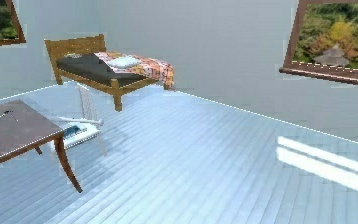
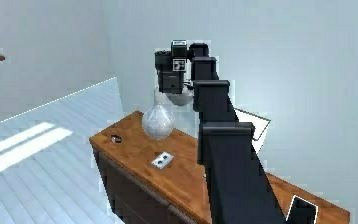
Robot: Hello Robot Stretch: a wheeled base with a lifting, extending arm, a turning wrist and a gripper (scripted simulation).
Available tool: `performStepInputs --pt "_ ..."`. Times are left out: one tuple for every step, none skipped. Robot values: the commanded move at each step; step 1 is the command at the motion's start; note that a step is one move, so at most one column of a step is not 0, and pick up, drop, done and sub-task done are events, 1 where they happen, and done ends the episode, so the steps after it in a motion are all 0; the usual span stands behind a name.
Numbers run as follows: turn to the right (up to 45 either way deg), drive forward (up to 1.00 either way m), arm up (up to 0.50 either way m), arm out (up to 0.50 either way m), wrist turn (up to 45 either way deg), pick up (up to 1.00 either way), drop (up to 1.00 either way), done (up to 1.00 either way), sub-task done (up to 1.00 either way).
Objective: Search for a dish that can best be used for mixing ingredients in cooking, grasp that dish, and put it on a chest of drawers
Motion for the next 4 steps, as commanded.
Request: performStepInputs --pt "0.0 0.00 -0.08 0.00 0.0 0.00 0.00 0.00 0.00" --pt "0.0 0.00 -0.32 0.00 0.0 0.00 0.00 0.00 0.00" --pt "0.0 0.00 0.00 0.00 0.0 0.00 1.00 0.00 0.00" --pt "0.0 0.00 0.08 0.00 0.0 0.00 0.00 0.00 0.00"
